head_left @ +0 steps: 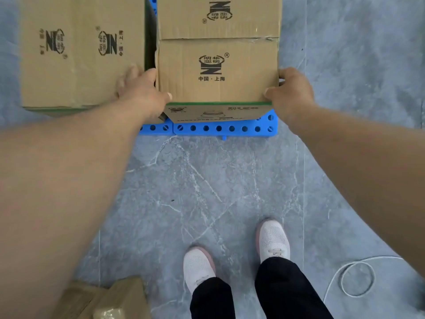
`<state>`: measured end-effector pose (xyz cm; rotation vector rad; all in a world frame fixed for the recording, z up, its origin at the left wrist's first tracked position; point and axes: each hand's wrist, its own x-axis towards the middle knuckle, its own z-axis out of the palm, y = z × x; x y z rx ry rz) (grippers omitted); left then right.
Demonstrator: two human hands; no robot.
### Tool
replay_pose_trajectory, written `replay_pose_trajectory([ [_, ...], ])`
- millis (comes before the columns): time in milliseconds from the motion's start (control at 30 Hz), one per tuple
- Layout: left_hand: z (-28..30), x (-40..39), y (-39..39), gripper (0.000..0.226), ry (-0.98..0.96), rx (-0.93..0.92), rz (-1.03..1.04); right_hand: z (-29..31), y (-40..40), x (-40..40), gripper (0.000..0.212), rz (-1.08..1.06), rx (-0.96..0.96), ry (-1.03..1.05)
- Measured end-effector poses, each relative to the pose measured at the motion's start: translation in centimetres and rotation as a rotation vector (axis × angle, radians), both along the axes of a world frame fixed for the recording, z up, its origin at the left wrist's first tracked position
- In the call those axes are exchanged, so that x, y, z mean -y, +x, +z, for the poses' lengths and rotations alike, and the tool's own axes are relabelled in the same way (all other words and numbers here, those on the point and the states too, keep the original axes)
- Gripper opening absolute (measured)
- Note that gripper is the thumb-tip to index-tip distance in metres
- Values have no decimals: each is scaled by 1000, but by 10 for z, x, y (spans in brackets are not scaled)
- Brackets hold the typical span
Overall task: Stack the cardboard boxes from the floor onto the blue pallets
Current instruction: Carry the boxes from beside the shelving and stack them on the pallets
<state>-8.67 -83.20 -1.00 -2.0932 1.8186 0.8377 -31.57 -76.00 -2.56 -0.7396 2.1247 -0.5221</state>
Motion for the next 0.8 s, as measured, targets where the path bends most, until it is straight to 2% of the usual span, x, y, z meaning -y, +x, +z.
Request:
replay_pose_trajectory([
  [300,-6,-2,2,56,-114,-1,11,-5,7,5,32,26,27,-35],
  [433,-8,-2,5,72,-159,-29,-4,-2,17,6,31,48,-26,-22],
  [800,-13,-3,13,70,-159,36,-117,-3,19,5,29,72,-57,-6],
])
